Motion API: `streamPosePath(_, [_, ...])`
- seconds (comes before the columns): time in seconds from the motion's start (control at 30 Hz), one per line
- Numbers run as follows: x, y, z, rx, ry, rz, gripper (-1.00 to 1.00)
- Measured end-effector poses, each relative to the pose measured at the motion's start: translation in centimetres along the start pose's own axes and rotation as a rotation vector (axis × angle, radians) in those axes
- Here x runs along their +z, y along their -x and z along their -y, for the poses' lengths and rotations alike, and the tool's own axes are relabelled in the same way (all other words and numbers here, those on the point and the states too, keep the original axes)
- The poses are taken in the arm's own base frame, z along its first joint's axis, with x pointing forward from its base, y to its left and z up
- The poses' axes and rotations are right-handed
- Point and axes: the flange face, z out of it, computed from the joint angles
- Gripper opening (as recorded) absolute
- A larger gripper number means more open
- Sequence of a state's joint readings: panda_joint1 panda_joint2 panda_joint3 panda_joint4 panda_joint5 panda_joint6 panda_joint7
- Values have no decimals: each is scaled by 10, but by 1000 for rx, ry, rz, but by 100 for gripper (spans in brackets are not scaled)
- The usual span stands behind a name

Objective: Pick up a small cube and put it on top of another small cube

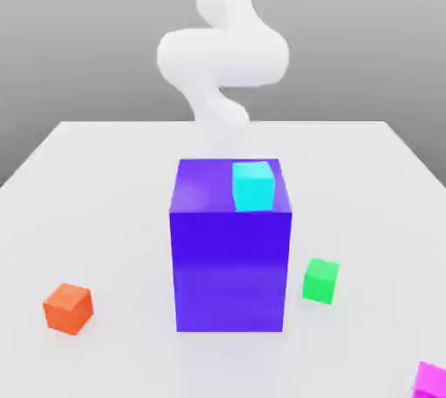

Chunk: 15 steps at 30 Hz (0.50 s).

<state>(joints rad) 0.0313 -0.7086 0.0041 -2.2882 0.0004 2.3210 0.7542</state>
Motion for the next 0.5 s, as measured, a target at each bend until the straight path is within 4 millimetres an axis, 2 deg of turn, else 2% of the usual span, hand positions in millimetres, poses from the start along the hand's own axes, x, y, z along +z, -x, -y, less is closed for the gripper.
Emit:
streamPosePath(0.23, [116, 31, 37, -212, 62, 165, 0])
streamPosePath(0.37, [180, 62, 52, -334, 90, 258, 0])
streamPosePath(0.5, [242, 102, 62, -458, 115, 351, 0])
